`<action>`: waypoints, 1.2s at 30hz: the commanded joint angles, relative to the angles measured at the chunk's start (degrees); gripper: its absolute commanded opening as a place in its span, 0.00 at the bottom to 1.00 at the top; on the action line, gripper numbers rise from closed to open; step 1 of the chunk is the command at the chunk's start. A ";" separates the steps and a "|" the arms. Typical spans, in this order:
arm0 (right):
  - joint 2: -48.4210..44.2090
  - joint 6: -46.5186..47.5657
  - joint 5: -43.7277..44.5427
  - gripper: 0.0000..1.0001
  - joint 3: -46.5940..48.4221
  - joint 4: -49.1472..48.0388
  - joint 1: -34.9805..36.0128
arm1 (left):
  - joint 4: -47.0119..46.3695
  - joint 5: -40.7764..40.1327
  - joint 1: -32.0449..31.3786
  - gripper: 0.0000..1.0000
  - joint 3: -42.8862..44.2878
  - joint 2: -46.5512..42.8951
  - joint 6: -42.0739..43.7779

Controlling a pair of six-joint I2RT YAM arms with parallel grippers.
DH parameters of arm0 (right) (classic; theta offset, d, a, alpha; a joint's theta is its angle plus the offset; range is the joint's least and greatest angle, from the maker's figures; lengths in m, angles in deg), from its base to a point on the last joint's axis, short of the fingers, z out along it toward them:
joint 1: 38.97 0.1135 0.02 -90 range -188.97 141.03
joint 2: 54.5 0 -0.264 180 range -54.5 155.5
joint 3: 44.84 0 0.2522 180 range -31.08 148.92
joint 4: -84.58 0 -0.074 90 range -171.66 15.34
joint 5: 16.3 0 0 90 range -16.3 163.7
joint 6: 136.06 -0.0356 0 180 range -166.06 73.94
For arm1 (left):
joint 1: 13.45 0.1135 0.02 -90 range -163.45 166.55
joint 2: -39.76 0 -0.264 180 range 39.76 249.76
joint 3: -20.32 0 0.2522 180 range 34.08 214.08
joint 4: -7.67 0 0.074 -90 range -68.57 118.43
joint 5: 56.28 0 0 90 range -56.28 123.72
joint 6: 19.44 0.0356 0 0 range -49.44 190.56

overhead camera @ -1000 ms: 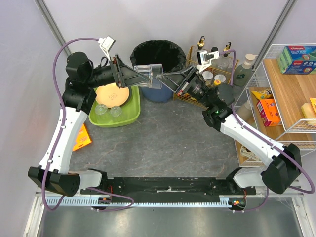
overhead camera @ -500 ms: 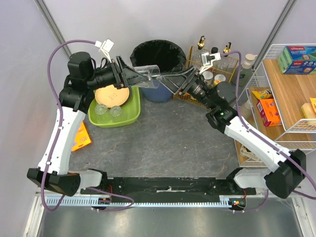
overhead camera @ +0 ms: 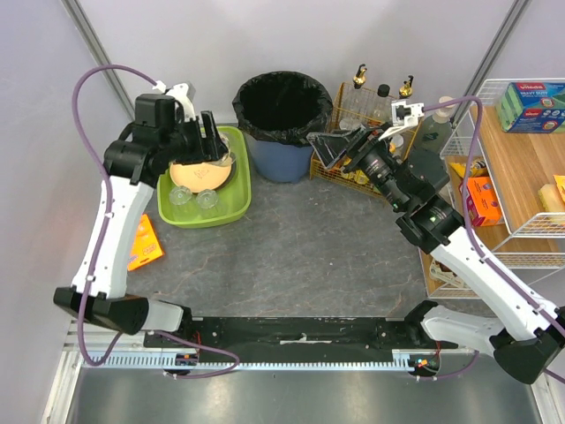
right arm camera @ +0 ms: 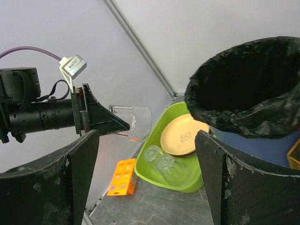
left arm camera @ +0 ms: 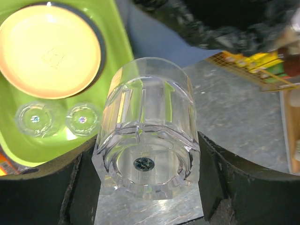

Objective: Clear the kitchen counter

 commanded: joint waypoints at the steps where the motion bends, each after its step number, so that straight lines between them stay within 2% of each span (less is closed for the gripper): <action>1: -0.98 3.97 4.80 0.89 1.51 4.42 -0.03 | 0.40 -6.54 -0.04 0.55 -1.65 4.19 3.29; 8: -1.94 4.58 6.03 0.89 0.81 6.36 -0.12 | -5.31 -6.46 0.05 0.49 -4.64 12.54 1.54; 14: -3.26 5.82 7.62 0.89 0.10 7.41 -0.30 | -8.39 -9.79 -0.21 0.45 -4.90 18.78 -0.32; 26: -4.41 6.52 8.94 0.89 -0.95 8.29 -0.74 | -14.19 -9.09 -0.04 0.40 -10.35 23.89 -0.84; 36: -4.93 6.43 9.29 0.90 -1.56 10.31 -0.82 | -13.94 -5.42 -0.04 0.38 -12.82 26.97 -1.11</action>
